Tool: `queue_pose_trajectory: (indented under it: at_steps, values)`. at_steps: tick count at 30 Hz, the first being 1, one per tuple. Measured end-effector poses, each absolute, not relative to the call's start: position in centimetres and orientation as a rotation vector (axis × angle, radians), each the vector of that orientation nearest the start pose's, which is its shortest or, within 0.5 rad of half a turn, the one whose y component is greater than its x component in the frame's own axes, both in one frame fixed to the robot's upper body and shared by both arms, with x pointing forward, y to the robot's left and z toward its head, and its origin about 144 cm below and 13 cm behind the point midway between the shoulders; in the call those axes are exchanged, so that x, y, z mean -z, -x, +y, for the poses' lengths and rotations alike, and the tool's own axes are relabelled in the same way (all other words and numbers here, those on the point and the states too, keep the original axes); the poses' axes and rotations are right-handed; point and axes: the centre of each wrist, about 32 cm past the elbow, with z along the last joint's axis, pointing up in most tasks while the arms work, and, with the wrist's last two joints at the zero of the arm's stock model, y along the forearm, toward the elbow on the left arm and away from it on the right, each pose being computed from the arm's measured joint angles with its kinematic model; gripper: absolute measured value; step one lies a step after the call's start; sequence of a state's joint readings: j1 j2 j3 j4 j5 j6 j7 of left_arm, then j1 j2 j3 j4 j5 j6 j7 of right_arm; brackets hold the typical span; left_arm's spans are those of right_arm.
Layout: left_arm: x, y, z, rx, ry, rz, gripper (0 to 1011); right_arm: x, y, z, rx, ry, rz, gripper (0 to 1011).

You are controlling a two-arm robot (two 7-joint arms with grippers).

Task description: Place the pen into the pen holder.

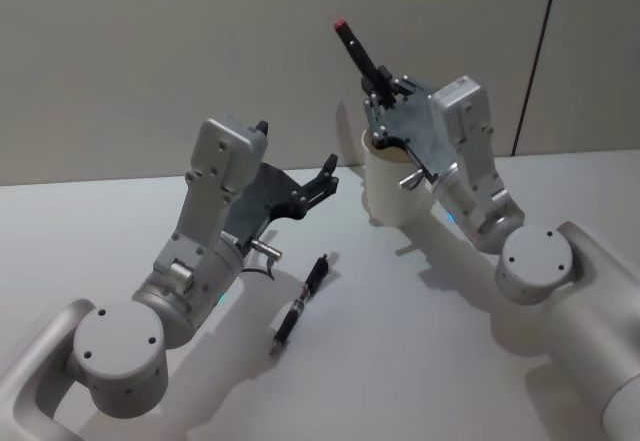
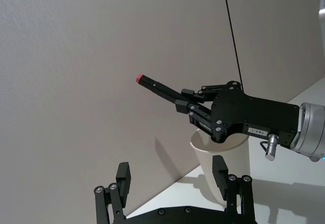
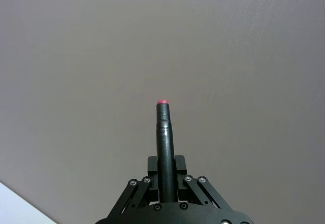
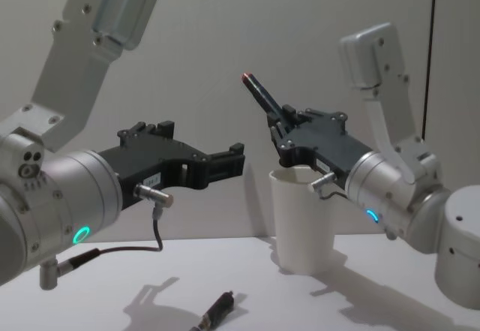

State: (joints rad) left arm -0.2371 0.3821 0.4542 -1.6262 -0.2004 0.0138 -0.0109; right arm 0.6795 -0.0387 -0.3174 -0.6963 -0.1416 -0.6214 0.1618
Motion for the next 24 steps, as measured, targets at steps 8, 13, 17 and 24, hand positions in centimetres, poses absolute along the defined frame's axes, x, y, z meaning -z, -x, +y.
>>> queue_pose_trajectory:
  at_steps: [8, 13, 17, 24]
  values:
    - [-120.44, -49.20, 19.84, -1.124, -0.061, -0.268, 1001, -115.00, -62.32, -13.77, 1.016, -0.104, -0.512, 298]
    - [-120.44, -49.20, 19.84, -1.124, -0.061, -0.268, 1001, -114.89, -62.41, -13.67, 1.014, -0.103, -0.512, 453]
    - [-120.44, -49.20, 19.84, -1.124, -0.061, -0.268, 1001, -114.84, -62.45, -13.64, 1.014, -0.103, -0.512, 597]
    - [-120.44, -49.20, 19.84, -1.124, -0.061, -0.268, 1001, -114.81, -62.50, -13.58, 1.013, -0.102, -0.512, 774]
